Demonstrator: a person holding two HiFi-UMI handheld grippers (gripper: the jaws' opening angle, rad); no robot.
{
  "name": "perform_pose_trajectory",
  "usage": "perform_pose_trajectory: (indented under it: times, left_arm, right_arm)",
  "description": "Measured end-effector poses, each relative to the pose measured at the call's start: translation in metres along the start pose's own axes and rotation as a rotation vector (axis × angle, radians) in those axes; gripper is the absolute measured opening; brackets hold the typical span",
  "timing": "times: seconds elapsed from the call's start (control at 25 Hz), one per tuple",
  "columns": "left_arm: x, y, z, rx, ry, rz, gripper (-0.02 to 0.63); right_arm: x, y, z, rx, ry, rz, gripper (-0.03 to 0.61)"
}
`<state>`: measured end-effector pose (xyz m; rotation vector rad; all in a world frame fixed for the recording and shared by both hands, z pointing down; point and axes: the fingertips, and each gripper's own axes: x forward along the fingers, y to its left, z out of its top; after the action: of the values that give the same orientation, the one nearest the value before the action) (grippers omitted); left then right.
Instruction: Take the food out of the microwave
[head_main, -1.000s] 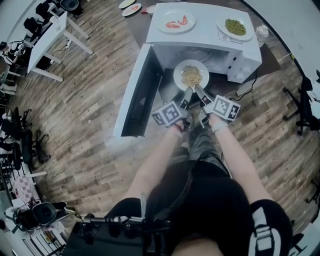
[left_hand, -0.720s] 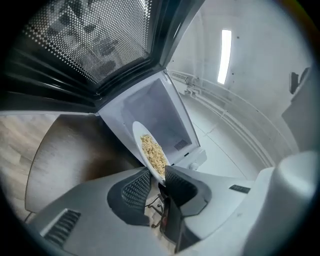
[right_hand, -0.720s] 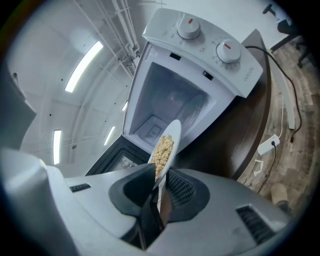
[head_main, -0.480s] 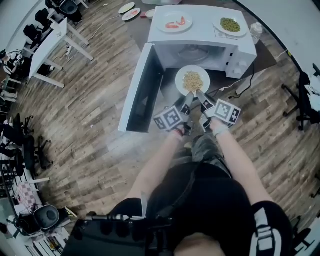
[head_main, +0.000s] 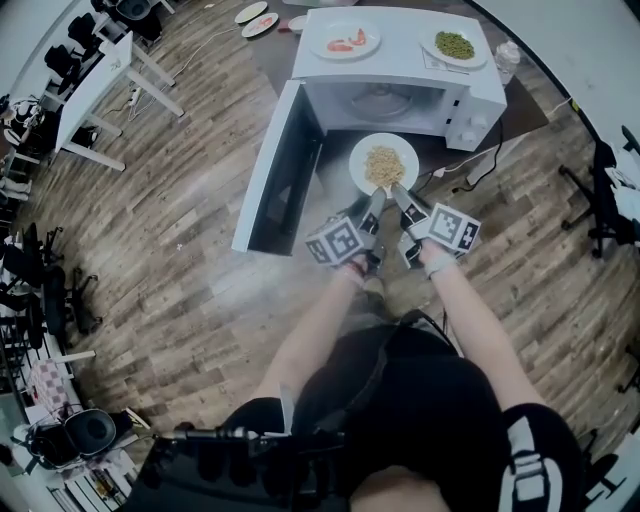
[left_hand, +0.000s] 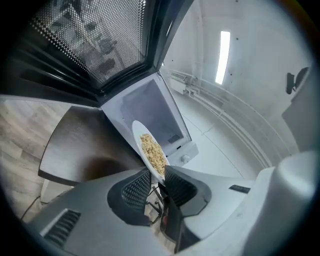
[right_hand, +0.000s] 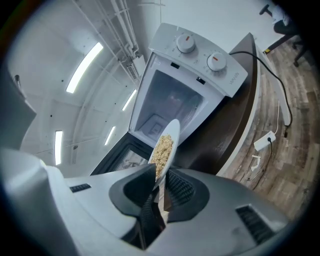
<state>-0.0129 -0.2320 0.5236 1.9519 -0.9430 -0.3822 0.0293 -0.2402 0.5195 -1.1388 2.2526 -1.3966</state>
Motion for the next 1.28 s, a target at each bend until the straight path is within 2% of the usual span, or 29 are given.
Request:
perform_pose_trajectory:
  times: [0.6, 1.28]
  left_arm:
    - [-0.057, -0.028, -0.051, -0.017, -0.021, 0.032, 0.079]
    - [-0.121, -0.061, -0.107, -0.024, -0.047, 0.022, 0.077]
  right_arm:
    - [-0.062, 0.016, -0.048, 0.031, 0.022, 0.017, 0.063]
    - [-0.133, 0.036, -0.100, 0.072, 0.010, 0.040, 0.052]
